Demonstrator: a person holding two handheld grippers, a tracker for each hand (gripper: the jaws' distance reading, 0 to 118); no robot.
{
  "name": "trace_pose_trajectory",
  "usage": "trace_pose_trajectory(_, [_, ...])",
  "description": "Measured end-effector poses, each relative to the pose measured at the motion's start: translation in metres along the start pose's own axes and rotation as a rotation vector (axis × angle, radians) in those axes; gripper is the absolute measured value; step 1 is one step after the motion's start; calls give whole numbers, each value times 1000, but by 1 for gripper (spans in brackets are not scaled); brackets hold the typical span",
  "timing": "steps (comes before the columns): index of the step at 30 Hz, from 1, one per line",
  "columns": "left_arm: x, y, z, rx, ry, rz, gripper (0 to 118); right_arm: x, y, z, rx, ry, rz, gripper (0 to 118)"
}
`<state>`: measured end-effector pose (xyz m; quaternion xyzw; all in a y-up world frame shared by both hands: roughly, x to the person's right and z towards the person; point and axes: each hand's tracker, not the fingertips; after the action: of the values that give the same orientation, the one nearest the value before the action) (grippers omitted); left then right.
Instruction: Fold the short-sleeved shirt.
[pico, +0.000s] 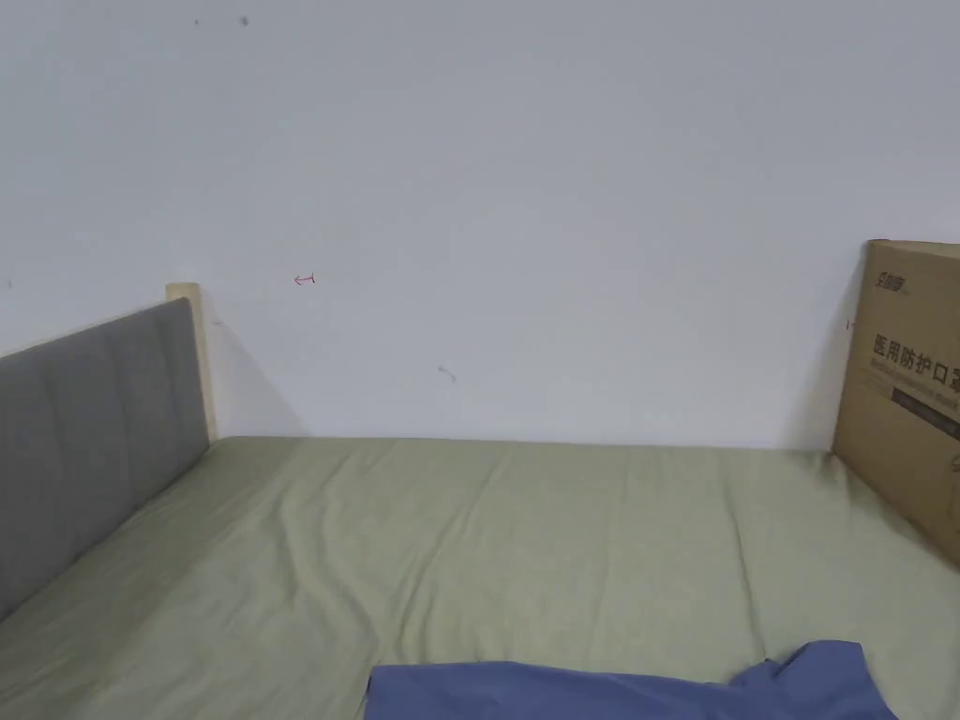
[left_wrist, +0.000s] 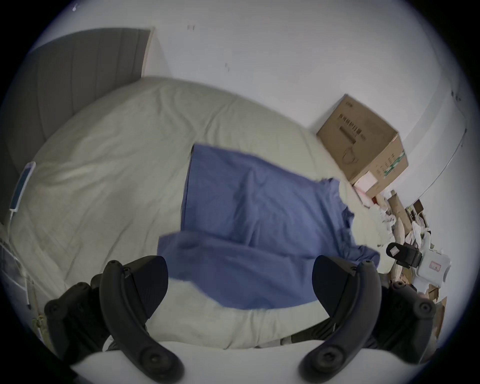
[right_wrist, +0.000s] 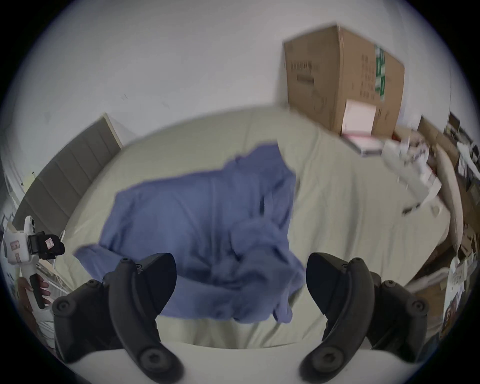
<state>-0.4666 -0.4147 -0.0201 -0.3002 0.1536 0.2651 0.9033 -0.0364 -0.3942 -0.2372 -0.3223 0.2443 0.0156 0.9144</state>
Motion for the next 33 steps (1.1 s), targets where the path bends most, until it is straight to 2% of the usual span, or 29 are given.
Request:
trace_pose_trajectory(1, [7, 4, 12, 75, 2, -14, 112, -4, 4, 13, 80, 29, 1, 104])
trace_pose_trajectory(3, [21, 14, 42, 281, -3, -81, 102, -10, 12, 43, 257, 98, -6, 102])
trace_pose_trajectory(4, [29, 17, 53, 364, -7, -123, 88, -14, 16, 53, 320, 121, 6, 94])
trace_pose_trajectory(5, [37, 18, 64, 436, 14, -166, 67, -18, 19, 63, 390, 119, 17, 80])
trace_pose_trajectory(6, [42, 20, 72, 505, 40, -214, 36, -23, 22, 69, 452, 114, 23, 51])
trace_pose_trajectory(7, [48, 20, 78, 552, 63, -241, 0, -27, 26, 72, 491, 109, 29, 4])
trace_pose_trajectory(9, [61, 18, 85, 636, 213, -277, 0, -36, 34, 72, 528, 87, 30, 0])
trace_pose_trajectory(10, [62, 18, 88, 653, 177, -261, 0, -36, 36, 71, 531, 116, 14, 0])
trace_pose_trajectory(11, [62, 20, 88, 637, 71, -242, 0, -36, 42, 67, 521, 194, -7, 0])
trace_pose_trajectory(12, [64, 23, 87, 628, 48, -233, 0, -38, 45, 64, 518, 214, -15, 0])
trace_pose_trajectory(13, [66, 29, 82, 614, 81, -239, 0, -41, 47, 62, 517, 184, -8, 0])
trace_pose_trajectory(17, [41, 91, 41, 393, -2, -220, 0, -42, 55, 48, 502, 193, -1, 0])
trace_pose_trajectory(21, [-6, 152, -58, 13, 32, -114, 0, -36, 62, 18, 402, 215, -63, 0])
trace_pose_trajectory(24, [-40, 168, -133, -152, 104, 7, 0, -32, 64, -12, 314, 220, -81, 0])
trace_pose_trajectory(25, [-47, 171, -153, -183, 129, 1, 0, -31, 63, -19, 306, 215, -76, 0])
trace_pose_trajectory(27, [-52, 175, -191, -221, 205, -105, 0, -30, 62, -36, 270, 189, -61, 0])
trace_pose_trajectory(28, [-54, 177, -205, -233, 223, -137, 14, -29, 61, -43, 255, 183, -56, 0])
trace_pose_trajectory(29, [-58, 180, -219, -233, 224, -129, 53, -28, 61, -50, 241, 184, -52, 0])
trace_pose_trajectory(30, [-60, 181, -231, -242, 222, -123, 99, -27, 60, -56, 226, 184, -48, 0])
trace_pose_trajectory(31, [-64, 180, -243, -284, 186, -100, 118, -26, 61, -62, 211, 186, -47, 0])
trace_pose_trajectory(33, [-67, 180, -264, -267, 187, -106, 115, -25, 61, -72, 182, 190, -48, 0])
